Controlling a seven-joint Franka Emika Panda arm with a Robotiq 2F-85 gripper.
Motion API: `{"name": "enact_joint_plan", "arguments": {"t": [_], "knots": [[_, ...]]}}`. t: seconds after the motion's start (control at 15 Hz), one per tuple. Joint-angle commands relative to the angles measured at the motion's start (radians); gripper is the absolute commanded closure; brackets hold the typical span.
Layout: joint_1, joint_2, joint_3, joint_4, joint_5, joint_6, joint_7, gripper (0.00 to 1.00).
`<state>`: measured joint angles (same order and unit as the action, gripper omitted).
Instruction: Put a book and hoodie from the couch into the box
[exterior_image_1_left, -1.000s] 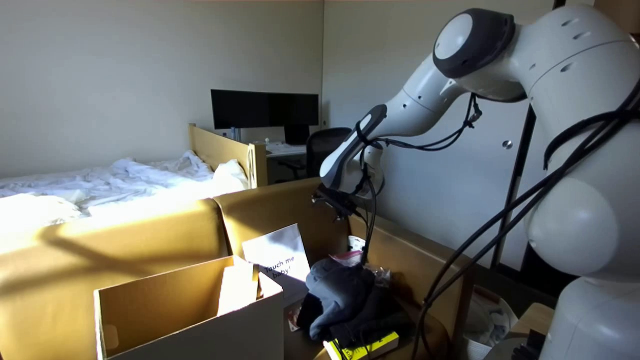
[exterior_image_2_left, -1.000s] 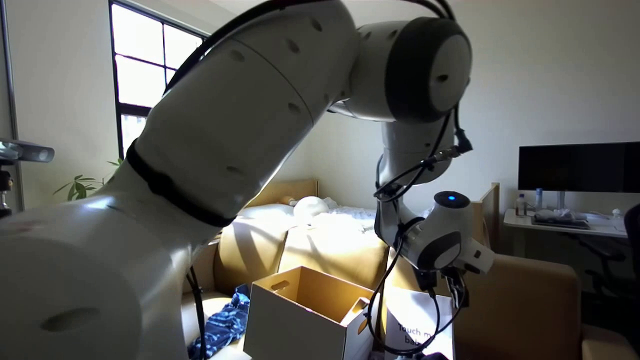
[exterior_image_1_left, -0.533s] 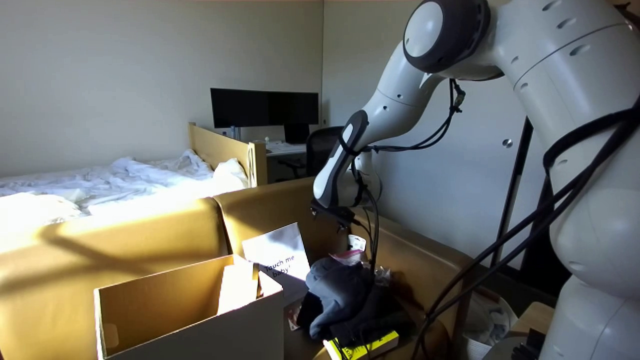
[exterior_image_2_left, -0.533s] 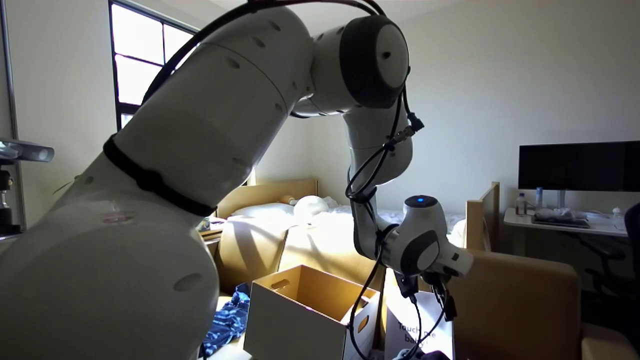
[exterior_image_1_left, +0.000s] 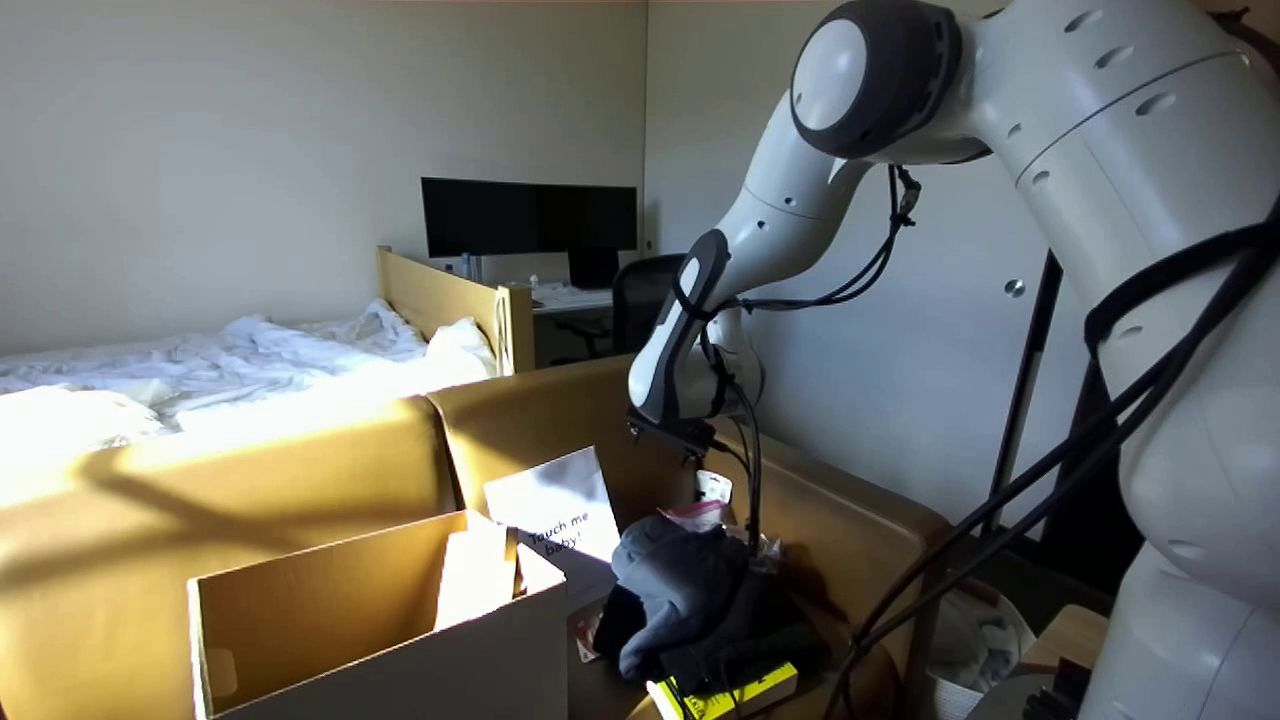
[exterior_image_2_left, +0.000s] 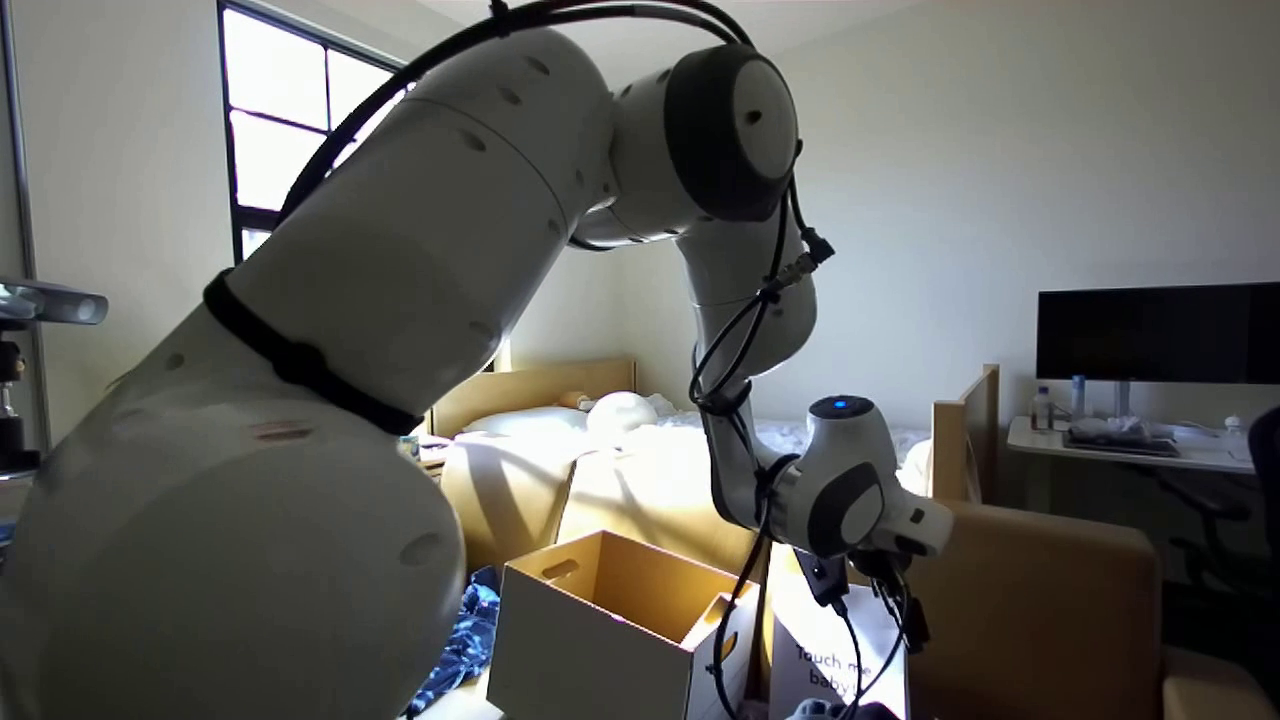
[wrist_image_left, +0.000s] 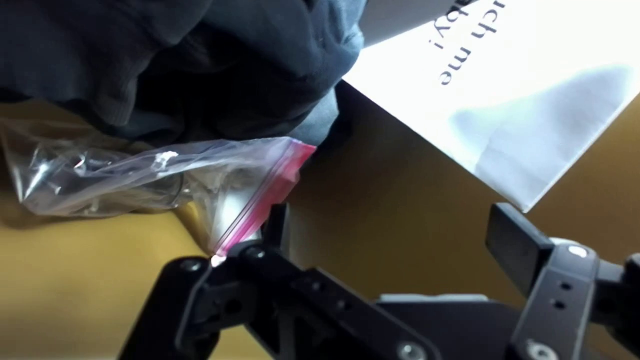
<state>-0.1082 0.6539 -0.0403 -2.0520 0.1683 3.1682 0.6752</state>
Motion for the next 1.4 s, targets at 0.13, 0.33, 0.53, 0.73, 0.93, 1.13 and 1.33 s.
{"name": "enact_joint_plan", "arguments": {"t": [0.13, 0.33, 0.53, 0.73, 0.93, 1.13, 1.33], "knots": [[0.294, 0.101, -0.315, 0.011, -0.006, -0.037, -0.090, 0.00], [0.310, 0.152, -0.294, 0.029, -0.017, -0.018, -0.197, 0.00], [0.247, 0.217, -0.174, 0.075, -0.024, 0.001, -0.323, 0.00], [0.138, 0.288, -0.060, 0.137, -0.066, -0.030, -0.466, 0.00], [0.048, 0.390, 0.004, 0.237, -0.130, -0.112, -0.592, 0.00], [0.060, 0.477, -0.022, 0.347, -0.183, -0.243, -0.653, 0.00], [0.043, 0.530, 0.020, 0.457, -0.135, -0.346, -0.613, 0.26]]}}
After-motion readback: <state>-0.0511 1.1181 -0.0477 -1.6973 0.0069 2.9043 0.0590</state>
